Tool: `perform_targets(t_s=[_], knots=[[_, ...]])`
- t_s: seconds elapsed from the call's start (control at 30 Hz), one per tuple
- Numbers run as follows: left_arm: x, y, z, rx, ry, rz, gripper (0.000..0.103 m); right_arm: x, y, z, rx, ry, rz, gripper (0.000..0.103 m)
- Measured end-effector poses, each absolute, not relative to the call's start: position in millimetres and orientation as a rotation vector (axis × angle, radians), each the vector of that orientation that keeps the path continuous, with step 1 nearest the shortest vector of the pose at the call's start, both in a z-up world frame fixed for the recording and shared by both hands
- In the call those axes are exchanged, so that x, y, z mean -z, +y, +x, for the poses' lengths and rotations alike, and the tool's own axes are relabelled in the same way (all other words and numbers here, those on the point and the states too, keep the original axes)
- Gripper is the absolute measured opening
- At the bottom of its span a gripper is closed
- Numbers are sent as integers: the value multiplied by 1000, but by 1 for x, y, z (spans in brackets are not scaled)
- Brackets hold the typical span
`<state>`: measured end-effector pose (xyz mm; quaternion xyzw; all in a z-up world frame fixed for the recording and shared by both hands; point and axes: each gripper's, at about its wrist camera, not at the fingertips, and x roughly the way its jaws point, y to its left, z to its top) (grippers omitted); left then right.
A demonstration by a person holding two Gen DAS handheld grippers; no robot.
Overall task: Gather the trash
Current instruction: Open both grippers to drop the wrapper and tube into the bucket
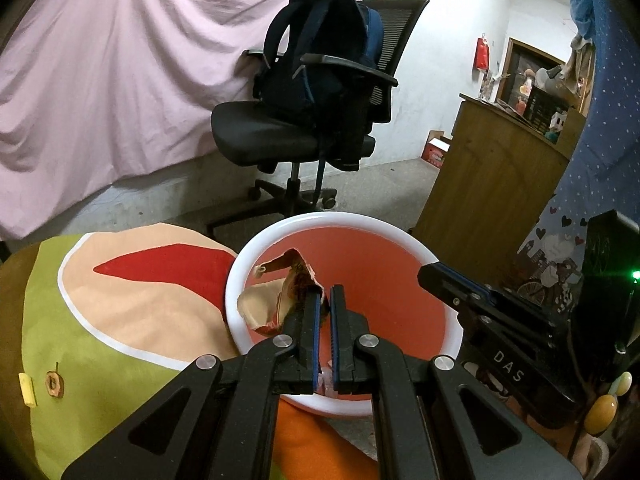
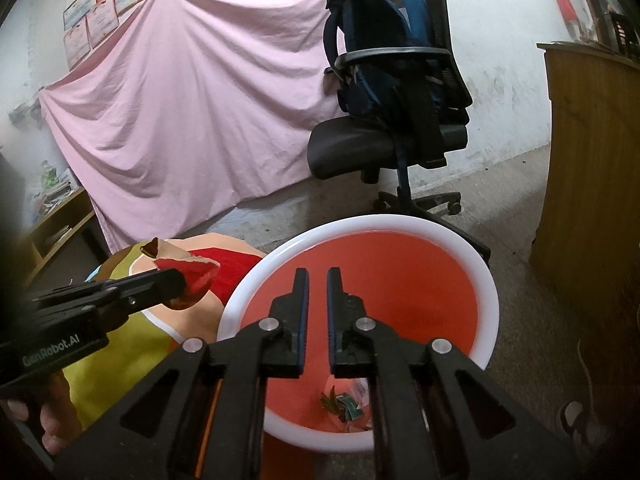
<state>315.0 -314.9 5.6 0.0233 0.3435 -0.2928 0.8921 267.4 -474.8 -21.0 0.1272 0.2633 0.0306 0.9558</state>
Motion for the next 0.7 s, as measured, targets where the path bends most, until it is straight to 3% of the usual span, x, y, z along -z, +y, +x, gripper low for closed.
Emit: perform_targets(t_s=[0.13, 0.3, 0.7], knots=[[-6, -314, 315, 611, 716, 49, 4, 21, -475, 267, -63, 535, 258, 44], [-6, -313, 316, 612, 710, 42, 15, 22, -477, 267, -58, 532, 260, 51], [-7, -301, 315, 574, 699, 26, 16, 22, -481, 267, -51, 527, 263, 59]])
